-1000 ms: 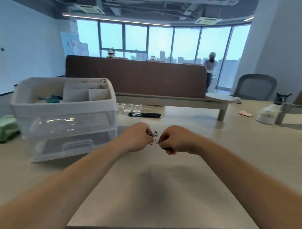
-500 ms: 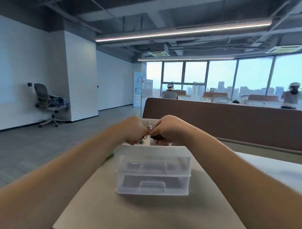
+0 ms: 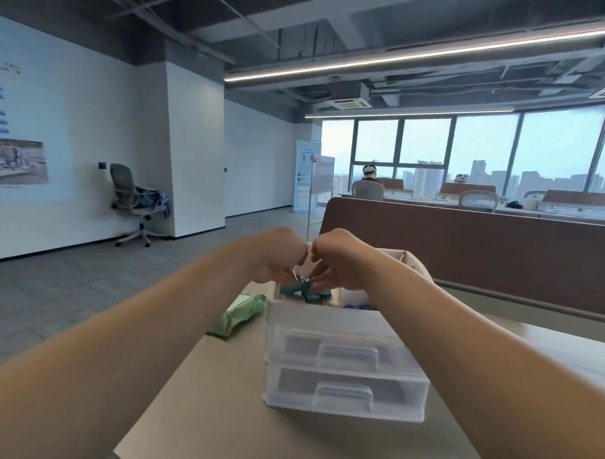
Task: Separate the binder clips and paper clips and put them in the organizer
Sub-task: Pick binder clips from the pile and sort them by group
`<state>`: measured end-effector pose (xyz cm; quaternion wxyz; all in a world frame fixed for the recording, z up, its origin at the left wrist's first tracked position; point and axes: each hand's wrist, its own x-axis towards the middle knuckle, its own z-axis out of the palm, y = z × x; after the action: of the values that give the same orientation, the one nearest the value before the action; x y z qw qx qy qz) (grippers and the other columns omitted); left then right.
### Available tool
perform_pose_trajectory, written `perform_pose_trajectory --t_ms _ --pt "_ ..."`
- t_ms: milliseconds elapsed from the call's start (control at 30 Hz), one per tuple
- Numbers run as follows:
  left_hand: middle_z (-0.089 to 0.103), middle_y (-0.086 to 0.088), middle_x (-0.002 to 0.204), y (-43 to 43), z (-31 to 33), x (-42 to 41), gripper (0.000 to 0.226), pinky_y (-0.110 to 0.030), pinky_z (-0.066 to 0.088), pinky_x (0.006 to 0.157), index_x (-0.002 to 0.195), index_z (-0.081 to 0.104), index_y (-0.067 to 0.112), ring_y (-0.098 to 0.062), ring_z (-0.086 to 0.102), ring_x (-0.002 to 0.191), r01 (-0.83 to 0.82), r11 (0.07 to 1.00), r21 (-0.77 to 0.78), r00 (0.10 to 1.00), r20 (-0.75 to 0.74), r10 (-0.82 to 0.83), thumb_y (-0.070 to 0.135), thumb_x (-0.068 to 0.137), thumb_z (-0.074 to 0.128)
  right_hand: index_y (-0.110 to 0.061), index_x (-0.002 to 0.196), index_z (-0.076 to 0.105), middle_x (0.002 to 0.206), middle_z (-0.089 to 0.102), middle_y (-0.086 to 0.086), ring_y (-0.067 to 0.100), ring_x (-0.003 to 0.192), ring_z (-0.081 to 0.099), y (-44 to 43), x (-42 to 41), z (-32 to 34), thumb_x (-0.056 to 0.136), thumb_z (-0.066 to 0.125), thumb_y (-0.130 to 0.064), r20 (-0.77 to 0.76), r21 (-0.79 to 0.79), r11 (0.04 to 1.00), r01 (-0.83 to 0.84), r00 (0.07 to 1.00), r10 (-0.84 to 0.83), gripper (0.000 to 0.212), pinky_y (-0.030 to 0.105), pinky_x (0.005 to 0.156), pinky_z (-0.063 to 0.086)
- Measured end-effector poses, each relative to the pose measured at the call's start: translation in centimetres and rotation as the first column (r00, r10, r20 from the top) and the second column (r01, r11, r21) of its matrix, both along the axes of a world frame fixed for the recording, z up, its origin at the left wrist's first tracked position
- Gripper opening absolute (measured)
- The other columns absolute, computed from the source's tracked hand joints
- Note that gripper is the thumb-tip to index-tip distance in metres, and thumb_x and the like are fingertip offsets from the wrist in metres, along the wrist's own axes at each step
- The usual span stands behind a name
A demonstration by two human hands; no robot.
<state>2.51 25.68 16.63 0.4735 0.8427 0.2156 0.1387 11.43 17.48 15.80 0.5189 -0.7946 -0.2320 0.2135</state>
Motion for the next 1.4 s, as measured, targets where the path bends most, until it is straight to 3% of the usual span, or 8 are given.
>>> perform_pose_trajectory --t_ms 133,200,333,500,700,867,1100,1400 --pt "0.066 -0.019 0.1 0.0 -0.6 0.3 0.02 -0.045 0.057 0.086 0.103 0.062 -0.003 -0.034 0.067 0.097 -0.002 0.988 0.152 0.999 0.048 -0.006 0.001 0.092 0.046 0.006 0.108 0.056 0.102 0.064 0.027 0.032 0.078 0.067 -0.9 0.4 -0.2 0.097 0.042 -0.003 0.091 0.018 0.995 0.094 0.991 -0.095 0.02 0.04 0.076 0.061" --pt "0.067 -0.02 0.1 -1.1 -0.6 -0.2 0.023 -0.045 0.058 0.084 0.108 0.062 -0.001 -0.033 0.069 0.09 0.024 0.981 0.193 0.997 0.072 -0.038 0.0 0.092 0.045 0.006 0.108 0.06 0.1 0.067 0.025 0.029 0.075 0.068 -2.1 0.3 0.1 0.099 0.043 -0.003 0.093 0.025 0.994 0.109 0.989 -0.11 0.021 0.035 0.073 0.061" --pt "0.071 -0.013 0.087 -4.6 -1.2 -0.7 0.018 -0.033 0.058 0.067 0.098 0.063 0.006 -0.02 0.066 0.065 0.101 0.975 0.196 0.98 0.147 -0.131 0.004 0.094 0.046 0.002 0.099 0.066 0.088 0.069 0.014 0.02 0.064 0.06 -7.6 -0.3 -0.3 0.097 0.047 -0.004 0.317 -0.04 0.99 0.138 0.941 -0.118 0.02 0.031 0.064 0.054" --pt "0.071 -0.011 0.082 -11.1 -3.6 -0.5 0.021 -0.027 0.057 0.058 0.093 0.065 0.007 -0.018 0.066 0.063 0.287 0.94 0.183 0.933 0.169 -0.318 0.005 0.097 0.044 -0.004 0.087 0.071 0.069 0.068 0.005 0.01 0.048 0.051 -16.6 -1.4 -3.4 0.09 0.048 -0.002 0.401 -0.062 0.977 0.206 0.901 -0.165 0.024 0.019 0.045 0.04" --pt "0.068 -0.013 0.083 -20.5 -8.7 2.3 0.021 -0.032 0.056 0.059 0.093 0.063 0.004 -0.024 0.066 0.065 0.517 0.847 0.126 0.846 0.076 -0.528 0.005 0.098 0.043 -0.011 0.091 0.073 0.073 0.071 -0.001 0.008 0.055 0.055 -27.8 -2.2 -8.2 0.09 0.048 -0.005 0.45 -0.245 0.927 0.285 0.88 -0.152 0.026 0.026 0.058 0.047" --pt "0.071 -0.008 0.087 -27.7 -12.1 5.1 0.02 -0.03 0.059 0.063 0.094 0.064 0.009 -0.019 0.07 0.069 0.609 0.768 0.198 0.784 0.003 -0.621 0.008 0.095 0.044 -0.013 0.096 0.072 0.075 0.07 -0.005 0.004 0.058 0.056 -35.4 -1.7 -11.5 0.094 0.048 -0.007 0.485 -0.33 0.853 0.404 0.848 -0.214 0.024 0.018 0.055 0.044" --pt "0.069 -0.005 0.093 -38.3 -16.2 7.9 0.013 -0.04 0.057 0.081 0.1 0.063 0.014 -0.018 0.068 0.081 0.737 0.624 0.261 0.667 -0.13 -0.734 0.014 0.09 0.054 -0.024 0.084 0.069 0.082 0.069 -0.006 0.013 0.069 0.062 -48.0 -1.3 -15.6 0.09 0.051 -0.011 0.487 -0.442 0.699 0.562 0.805 -0.34 0.022 0.023 0.058 0.046" --pt "0.055 0.001 0.134 -46.0 -19.3 11.0 0.038 -0.022 0.038 0.086 0.131 0.056 0.02 -0.015 0.055 0.116 0.763 0.46 0.455 0.6 -0.231 -0.766 0.022 0.093 0.06 -0.019 0.106 0.069 0.109 0.065 0.001 0.015 0.093 0.058 -55.9 -1.2 -18.3 0.088 0.061 -0.016 0.505 -0.528 0.576 0.624 0.776 -0.379 0.02 0.024 0.074 0.044"
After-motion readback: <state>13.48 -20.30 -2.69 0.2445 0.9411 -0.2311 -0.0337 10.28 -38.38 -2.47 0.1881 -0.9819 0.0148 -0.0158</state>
